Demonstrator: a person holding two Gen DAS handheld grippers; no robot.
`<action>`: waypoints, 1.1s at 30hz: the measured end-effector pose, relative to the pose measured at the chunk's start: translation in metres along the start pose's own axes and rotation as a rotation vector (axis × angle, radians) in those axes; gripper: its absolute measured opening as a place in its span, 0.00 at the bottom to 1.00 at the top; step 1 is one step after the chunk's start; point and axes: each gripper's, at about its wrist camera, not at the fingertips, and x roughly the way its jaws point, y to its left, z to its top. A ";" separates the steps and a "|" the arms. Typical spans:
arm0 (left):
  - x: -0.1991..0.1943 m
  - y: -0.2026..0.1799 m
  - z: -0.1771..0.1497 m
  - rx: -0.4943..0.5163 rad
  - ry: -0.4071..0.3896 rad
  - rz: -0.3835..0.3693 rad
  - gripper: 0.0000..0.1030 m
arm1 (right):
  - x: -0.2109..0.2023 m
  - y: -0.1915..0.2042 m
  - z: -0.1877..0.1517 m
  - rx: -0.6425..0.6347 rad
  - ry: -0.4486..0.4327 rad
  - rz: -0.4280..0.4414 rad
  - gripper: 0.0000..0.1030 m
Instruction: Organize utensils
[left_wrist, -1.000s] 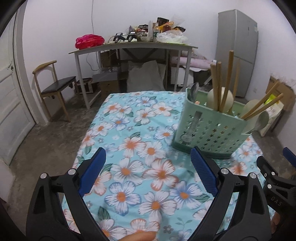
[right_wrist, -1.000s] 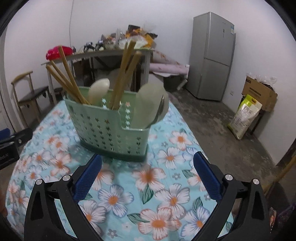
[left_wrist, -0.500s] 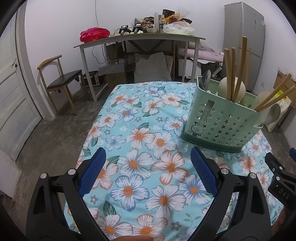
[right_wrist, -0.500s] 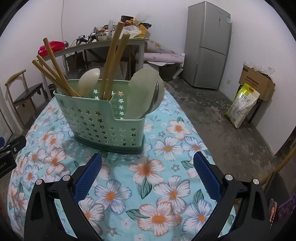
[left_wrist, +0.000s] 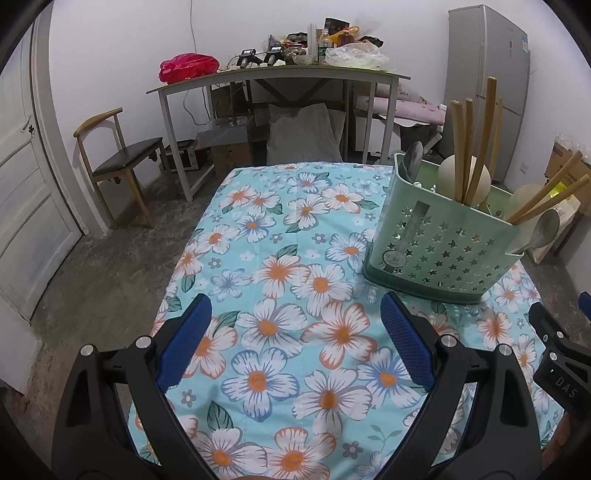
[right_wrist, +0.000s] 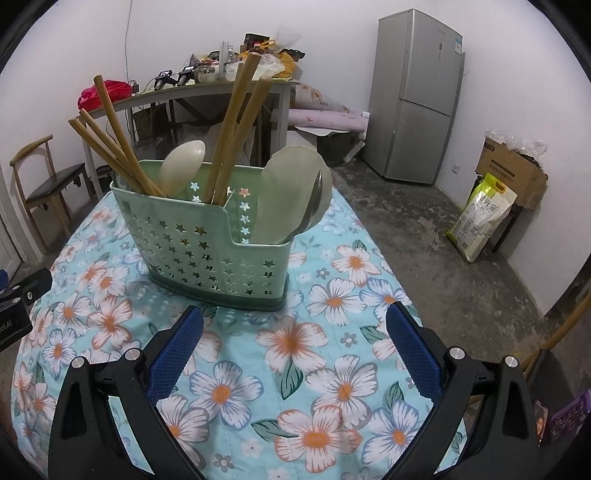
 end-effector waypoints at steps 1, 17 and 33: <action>0.000 0.000 0.000 0.000 0.000 0.000 0.86 | 0.000 0.000 0.000 -0.002 -0.002 -0.002 0.93; 0.000 0.000 0.000 0.000 0.004 -0.001 0.86 | -0.003 0.001 0.001 -0.007 -0.009 -0.004 0.93; 0.004 0.001 0.000 0.003 0.009 -0.003 0.86 | -0.003 0.001 0.001 -0.006 -0.009 -0.005 0.94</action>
